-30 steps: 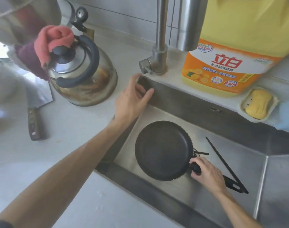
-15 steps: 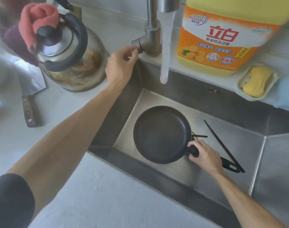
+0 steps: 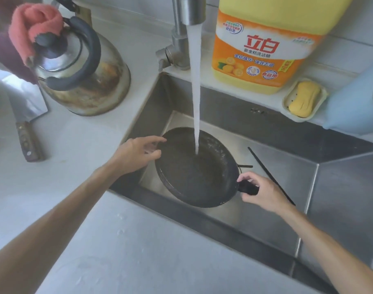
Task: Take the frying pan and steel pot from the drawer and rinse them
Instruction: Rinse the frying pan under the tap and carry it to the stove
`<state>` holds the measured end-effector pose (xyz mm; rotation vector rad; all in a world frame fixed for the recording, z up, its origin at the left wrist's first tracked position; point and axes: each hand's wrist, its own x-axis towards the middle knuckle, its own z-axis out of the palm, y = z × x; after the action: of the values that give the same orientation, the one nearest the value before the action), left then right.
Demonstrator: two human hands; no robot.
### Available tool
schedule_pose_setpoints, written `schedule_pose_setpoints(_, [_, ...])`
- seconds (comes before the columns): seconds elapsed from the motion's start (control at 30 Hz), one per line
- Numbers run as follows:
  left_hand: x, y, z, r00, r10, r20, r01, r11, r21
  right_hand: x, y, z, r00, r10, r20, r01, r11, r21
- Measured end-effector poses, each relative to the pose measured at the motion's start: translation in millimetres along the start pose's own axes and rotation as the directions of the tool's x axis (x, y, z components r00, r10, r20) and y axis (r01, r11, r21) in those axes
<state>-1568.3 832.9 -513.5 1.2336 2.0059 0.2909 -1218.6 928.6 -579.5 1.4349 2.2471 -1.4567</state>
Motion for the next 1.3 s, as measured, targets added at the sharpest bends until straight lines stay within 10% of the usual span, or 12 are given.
schedule_pose_setpoints(0.23, [1.8, -5.8, 27.8, 0.929, -0.173, 0.328, 0.094, 0.966, 0.242, 4.2, -70.0, -70.8, 0.987, -0.138, 0.080, 0.158, 0.779, -0.607])
schedule_pose_setpoints(0.4, [2.9, -14.0, 63.5, 0.974, -0.141, 0.175, 0.127, 0.988, 0.087, 0.9, -76.9, -82.1, 0.894, -0.448, -0.004, 0.262, 0.529, -0.807])
schedule_pose_setpoints(0.57, [-12.2, -1.3, 48.1, 0.913, 0.138, -0.383, -0.095, 0.987, 0.130, -6.4, -30.0, -50.0, 0.778, -0.488, -0.396, 0.172, 0.772, -0.612])
schedule_pose_setpoints(0.77, [-15.9, 34.7, -22.3, 0.765, 0.552, -0.331, -0.308, 0.765, 0.565, 12.7, -9.8, 11.9, 0.957, -0.176, -0.231, 0.195, 0.979, 0.060])
schedule_pose_setpoints(1.0, [2.8, 26.6, -28.9, 0.995, 0.056, -0.085, -0.009, 0.877, 0.480, 35.1, -27.3, -19.8, 0.974, -0.100, 0.202, 0.098, 0.995, 0.018])
schedule_pose_setpoints(1.2, [16.4, -5.3, 31.3, 0.945, -0.164, 0.282, 0.098, 0.968, 0.232, 26.3, -59.8, -77.4, 0.943, -0.331, 0.030, 0.262, 0.685, -0.680])
schedule_pose_setpoints(1.3, [19.7, -2.8, 50.6, 0.970, -0.132, 0.204, 0.110, 0.987, 0.118, 17.1, -57.1, -80.5, 0.875, -0.480, -0.065, 0.275, 0.603, -0.749])
